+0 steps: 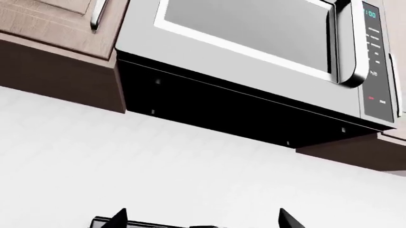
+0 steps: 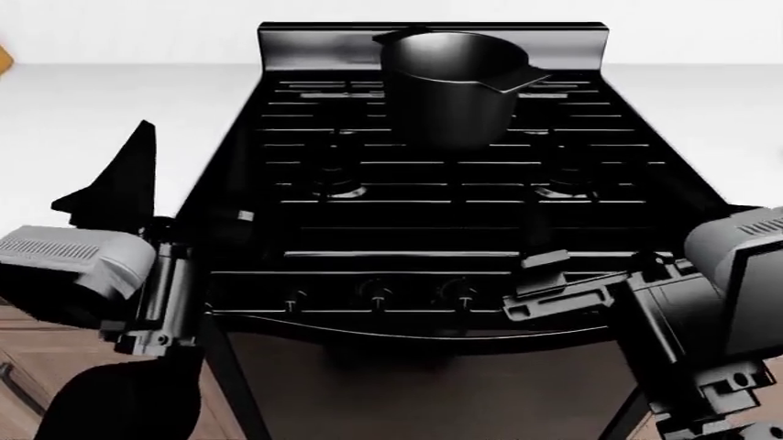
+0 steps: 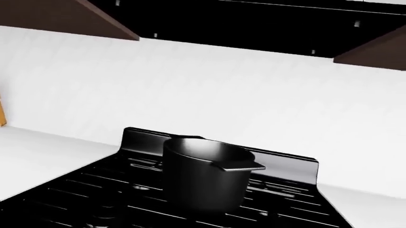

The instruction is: Frozen meat rests on a plate on the counter. Retrieve the meat and place it in a pot on a burner. Then turn the burner on.

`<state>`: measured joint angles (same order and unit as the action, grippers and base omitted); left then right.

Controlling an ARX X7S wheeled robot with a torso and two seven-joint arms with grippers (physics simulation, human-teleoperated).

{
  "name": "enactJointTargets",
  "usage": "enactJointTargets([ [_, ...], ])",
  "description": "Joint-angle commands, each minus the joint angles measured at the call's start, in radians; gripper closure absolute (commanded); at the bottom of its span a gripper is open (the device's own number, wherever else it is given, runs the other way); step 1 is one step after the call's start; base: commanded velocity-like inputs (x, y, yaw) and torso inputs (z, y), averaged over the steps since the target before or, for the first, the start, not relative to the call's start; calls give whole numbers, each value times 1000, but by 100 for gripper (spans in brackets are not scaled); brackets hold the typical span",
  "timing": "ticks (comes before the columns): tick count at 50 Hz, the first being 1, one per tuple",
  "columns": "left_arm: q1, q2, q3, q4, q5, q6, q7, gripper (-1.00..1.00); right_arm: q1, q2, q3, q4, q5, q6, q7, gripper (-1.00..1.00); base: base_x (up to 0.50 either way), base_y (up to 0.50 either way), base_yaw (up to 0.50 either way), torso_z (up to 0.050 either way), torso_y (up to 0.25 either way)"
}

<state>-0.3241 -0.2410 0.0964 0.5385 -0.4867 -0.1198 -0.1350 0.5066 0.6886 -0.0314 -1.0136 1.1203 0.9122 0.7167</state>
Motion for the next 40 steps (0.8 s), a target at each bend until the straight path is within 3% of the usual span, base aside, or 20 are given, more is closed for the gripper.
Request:
enactJointTargets([
  [1, 21, -4, 0, 10, 54, 106, 32, -100, -91, 245, -202, -33, -79, -413, 156, -100, 0, 0, 0, -50, 0],
  [6, 40, -24, -4, 53, 31, 123, 51, -100, 26, 428, -472, -33, -78, -626, 312, -100, 0, 0, 0, -50, 0],
  [12, 50, -32, -5, 72, 21, 136, 57, -100, 272, 551, -837, -33, -105, -765, 438, -100, 0, 0, 0, -50, 0],
  [15, 54, -34, -4, 74, 17, 143, 61, -100, 448, 567, -1035, -33, -95, -758, 476, -100, 0, 0, 0, -50, 0],
  [21, 59, -38, 2, 70, 19, 151, 69, -100, 931, 544, -1557, -33, -52, -767, 603, -100, 0, 0, 0, -50, 0],
  [27, 82, -59, 19, 61, 23, 138, 84, -100, 1201, 522, -1884, -33, -5, -857, 683, -100, 0, 0, 0, -50, 0],
  [33, 82, -58, 19, 44, 25, 153, 88, -100, 1312, 526, -2067, -33, -56, -951, 707, -100, 0, 0, 0, -50, 0],
  [40, 90, -56, 24, 32, 25, 178, 103, -100, 1325, 540, -2134, -28, -105, -1013, 716, -100, 0, 0, 0, -50, 0],
])
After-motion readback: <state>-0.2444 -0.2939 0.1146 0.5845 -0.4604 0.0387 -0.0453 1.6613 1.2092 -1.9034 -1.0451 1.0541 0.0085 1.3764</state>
